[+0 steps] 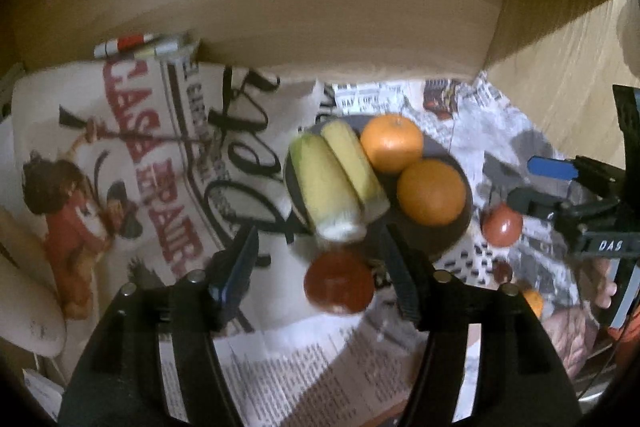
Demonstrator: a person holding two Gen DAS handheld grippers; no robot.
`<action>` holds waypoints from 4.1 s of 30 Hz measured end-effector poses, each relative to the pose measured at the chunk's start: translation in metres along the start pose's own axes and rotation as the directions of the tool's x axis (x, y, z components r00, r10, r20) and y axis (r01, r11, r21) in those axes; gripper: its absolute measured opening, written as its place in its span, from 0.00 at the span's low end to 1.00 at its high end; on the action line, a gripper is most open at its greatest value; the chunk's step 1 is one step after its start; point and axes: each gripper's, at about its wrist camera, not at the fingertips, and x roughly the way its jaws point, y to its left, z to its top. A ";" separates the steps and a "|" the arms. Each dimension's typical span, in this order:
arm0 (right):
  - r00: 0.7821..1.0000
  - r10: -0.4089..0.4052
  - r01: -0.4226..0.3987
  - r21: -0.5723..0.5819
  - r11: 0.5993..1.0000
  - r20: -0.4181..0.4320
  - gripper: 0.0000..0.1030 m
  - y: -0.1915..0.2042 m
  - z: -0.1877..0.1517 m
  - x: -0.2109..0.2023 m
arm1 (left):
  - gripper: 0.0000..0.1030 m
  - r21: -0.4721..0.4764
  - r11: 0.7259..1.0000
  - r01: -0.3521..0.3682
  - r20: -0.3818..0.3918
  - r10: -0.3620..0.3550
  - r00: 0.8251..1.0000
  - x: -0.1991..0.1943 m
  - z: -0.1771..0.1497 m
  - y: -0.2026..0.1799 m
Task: Organize fruits
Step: 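Lower the corn cob and orange onto the grey plate while both tools open, then grasp a red tomato with the left tool while the right tool grasps another tomato, then place both red tomatoes on the grey plate beside the oranges while both tools release, then grasp a small mandarin with the left tool while the right tool grasps another mandarin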
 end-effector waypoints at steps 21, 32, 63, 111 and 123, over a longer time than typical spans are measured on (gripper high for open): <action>0.993 0.005 -0.003 0.016 1.000 -0.118 0.61 -0.011 -0.034 0.029 | 0.51 -0.032 0.999 0.043 -0.147 -0.048 0.988 0.047 -0.028 -0.007; 0.994 0.012 -0.010 0.016 1.000 -0.113 0.45 -0.010 -0.033 0.029 | 0.46 -0.052 0.997 0.064 -0.139 -0.071 0.988 0.045 -0.029 -0.005; 1.000 -0.013 0.013 -0.069 0.998 0.002 0.45 0.001 0.045 0.034 | 0.46 -0.046 0.997 0.063 0.010 -0.062 0.998 0.032 0.048 -0.027; 0.989 0.021 -0.017 -0.028 0.999 0.149 0.70 0.019 0.027 -0.040 | 0.75 -0.043 0.999 -0.027 0.179 0.034 0.983 -0.041 0.033 -0.032; 0.997 0.010 -0.008 -0.024 1.000 0.074 0.70 0.030 -0.046 -0.045 | 0.76 -0.009 1.000 -0.011 0.102 0.012 0.995 -0.060 -0.032 -0.035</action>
